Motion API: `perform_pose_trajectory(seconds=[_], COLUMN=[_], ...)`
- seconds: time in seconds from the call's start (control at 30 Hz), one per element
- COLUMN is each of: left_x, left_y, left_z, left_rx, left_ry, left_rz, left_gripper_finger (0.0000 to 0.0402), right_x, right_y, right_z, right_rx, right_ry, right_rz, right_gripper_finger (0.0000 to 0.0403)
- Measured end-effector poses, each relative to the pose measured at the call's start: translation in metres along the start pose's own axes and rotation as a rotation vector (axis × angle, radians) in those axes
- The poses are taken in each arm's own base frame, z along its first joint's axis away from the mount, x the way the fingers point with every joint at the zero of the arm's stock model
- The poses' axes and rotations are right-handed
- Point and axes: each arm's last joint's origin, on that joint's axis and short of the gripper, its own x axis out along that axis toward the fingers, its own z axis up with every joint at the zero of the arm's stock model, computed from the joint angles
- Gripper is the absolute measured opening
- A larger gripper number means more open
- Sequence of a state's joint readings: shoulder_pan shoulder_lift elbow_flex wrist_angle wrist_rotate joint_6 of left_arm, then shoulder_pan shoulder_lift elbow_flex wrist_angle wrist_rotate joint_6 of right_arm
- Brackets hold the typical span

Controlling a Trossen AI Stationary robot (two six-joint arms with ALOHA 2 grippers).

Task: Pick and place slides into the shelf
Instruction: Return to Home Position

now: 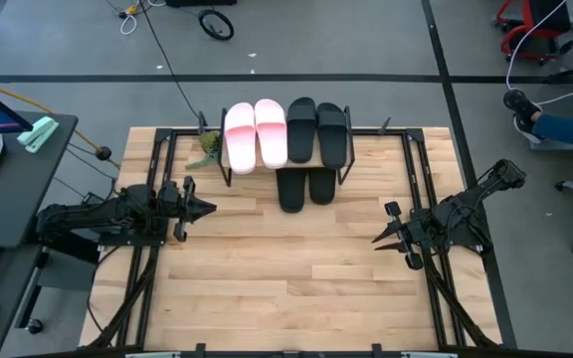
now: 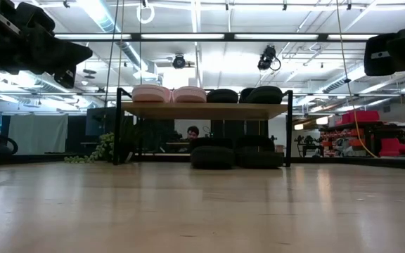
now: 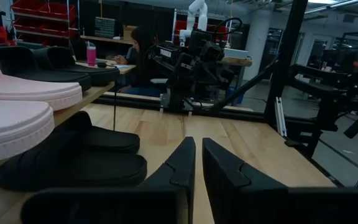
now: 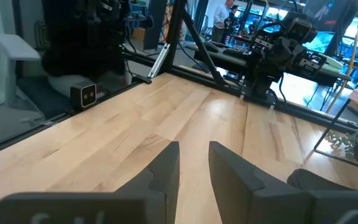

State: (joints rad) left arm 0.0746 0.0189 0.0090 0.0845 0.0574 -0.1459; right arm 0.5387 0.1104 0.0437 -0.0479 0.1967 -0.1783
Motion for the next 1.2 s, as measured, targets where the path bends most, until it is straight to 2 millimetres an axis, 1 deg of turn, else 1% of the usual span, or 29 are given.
perform_pose_trajectory(seconds=[0.27, 0.67, 1.0, 1.2], left_x=[0.0, 0.0, 0.0, 0.0], left_y=[0.0, 0.0, 0.0, 0.0], left_z=[0.0, 0.0, 0.0, 0.0], left_rx=[0.0, 0.0, 0.0, 0.0], left_ry=[0.0, 0.0, 0.0, 0.0], left_rz=[0.0, 0.0, 0.0, 0.0], left_gripper_finger=[0.004, 0.0025, 0.0039, 0.0039], right_x=[0.0, 0.0, 0.0, 0.0], right_y=[0.0, 0.0, 0.0, 0.0], right_z=[0.0, 0.0, 0.0, 0.0], right_rx=[0.0, 0.0, 0.0, 0.0], right_ry=[0.0, 0.0, 0.0, 0.0], right_rz=[0.0, 0.0, 0.0, 0.0], right_gripper_finger=[0.0092, 0.0092, 0.0092, 0.0092])
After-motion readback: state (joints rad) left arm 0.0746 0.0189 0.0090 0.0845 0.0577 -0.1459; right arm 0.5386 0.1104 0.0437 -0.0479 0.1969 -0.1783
